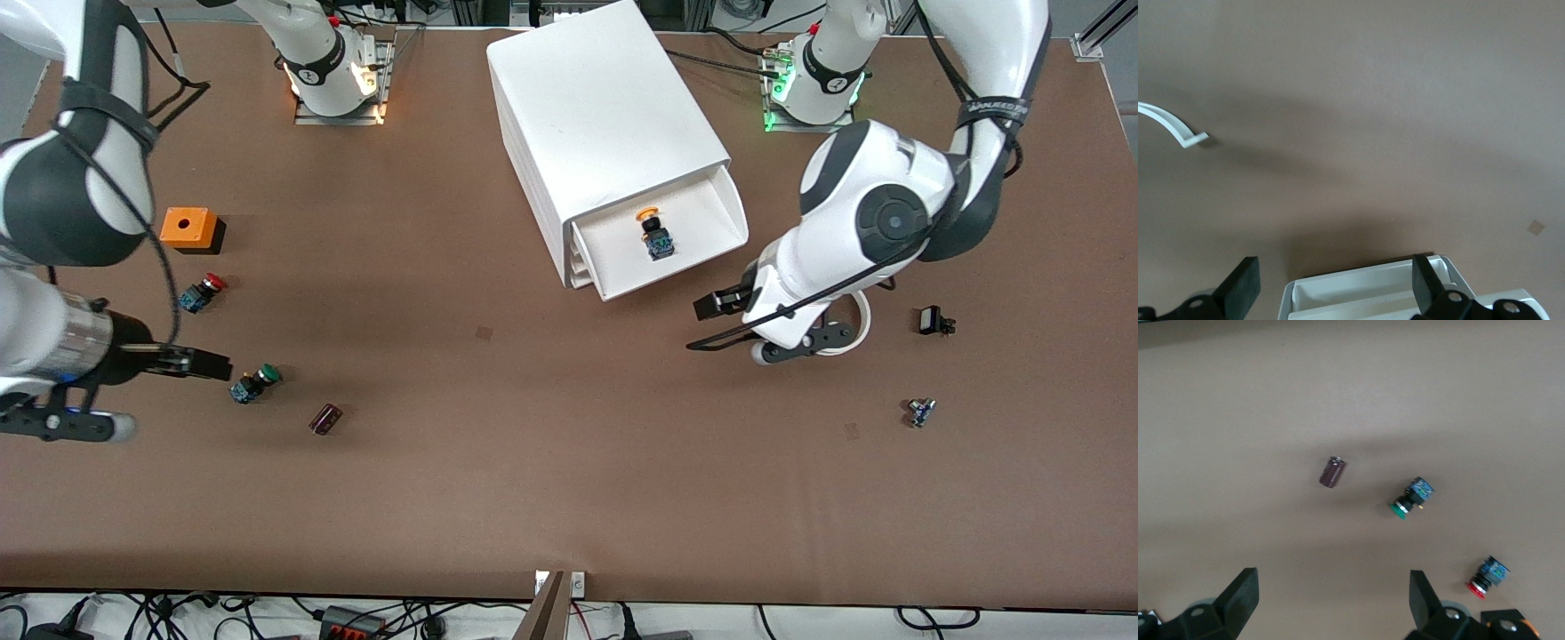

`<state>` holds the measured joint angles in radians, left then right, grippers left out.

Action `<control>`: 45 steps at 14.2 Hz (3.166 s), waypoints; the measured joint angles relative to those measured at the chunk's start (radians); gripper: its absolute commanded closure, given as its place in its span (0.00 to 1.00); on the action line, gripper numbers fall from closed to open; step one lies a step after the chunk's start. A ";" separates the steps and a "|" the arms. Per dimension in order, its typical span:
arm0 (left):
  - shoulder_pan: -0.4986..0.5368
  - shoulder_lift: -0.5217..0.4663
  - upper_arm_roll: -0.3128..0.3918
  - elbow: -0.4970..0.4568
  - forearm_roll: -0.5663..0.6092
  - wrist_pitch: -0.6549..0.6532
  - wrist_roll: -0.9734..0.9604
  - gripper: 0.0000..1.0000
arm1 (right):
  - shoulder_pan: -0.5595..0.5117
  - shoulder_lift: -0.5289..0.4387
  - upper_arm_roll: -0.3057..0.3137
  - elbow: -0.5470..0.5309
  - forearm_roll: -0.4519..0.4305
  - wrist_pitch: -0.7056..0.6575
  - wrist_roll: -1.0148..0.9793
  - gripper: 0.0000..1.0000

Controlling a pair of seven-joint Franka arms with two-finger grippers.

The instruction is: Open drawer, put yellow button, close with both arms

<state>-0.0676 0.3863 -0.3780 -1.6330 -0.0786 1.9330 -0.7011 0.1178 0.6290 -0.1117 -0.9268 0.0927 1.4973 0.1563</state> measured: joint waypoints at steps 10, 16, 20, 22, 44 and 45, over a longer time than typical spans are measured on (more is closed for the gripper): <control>0.000 -0.018 -0.099 -0.168 0.000 0.130 -0.079 0.00 | -0.192 -0.311 0.046 -0.297 -0.025 0.028 -0.120 0.00; 0.005 -0.058 -0.165 -0.234 0.000 0.131 -0.129 0.00 | -0.174 -0.364 0.058 -0.346 -0.075 0.034 -0.200 0.00; 0.006 -0.069 -0.217 -0.270 0.000 0.131 -0.181 0.00 | -0.148 -0.364 0.055 -0.366 -0.092 0.053 -0.202 0.00; 0.007 -0.071 -0.237 -0.278 0.000 0.131 -0.198 0.00 | -0.146 -0.366 0.055 -0.374 -0.097 0.053 -0.202 0.00; 0.227 -0.110 -0.251 -0.128 0.220 -0.078 0.015 0.00 | -0.146 -0.598 0.045 -0.709 -0.098 0.146 -0.202 0.00; 0.254 -0.110 -0.250 -0.117 0.256 -0.094 0.068 0.00 | -0.146 -0.598 0.045 -0.709 -0.099 0.147 -0.202 0.00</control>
<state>0.1868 0.2763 -0.6277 -1.7495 0.1772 1.8395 -0.6332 -0.0282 0.0313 -0.0666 -1.6358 -0.0058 1.6448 -0.0453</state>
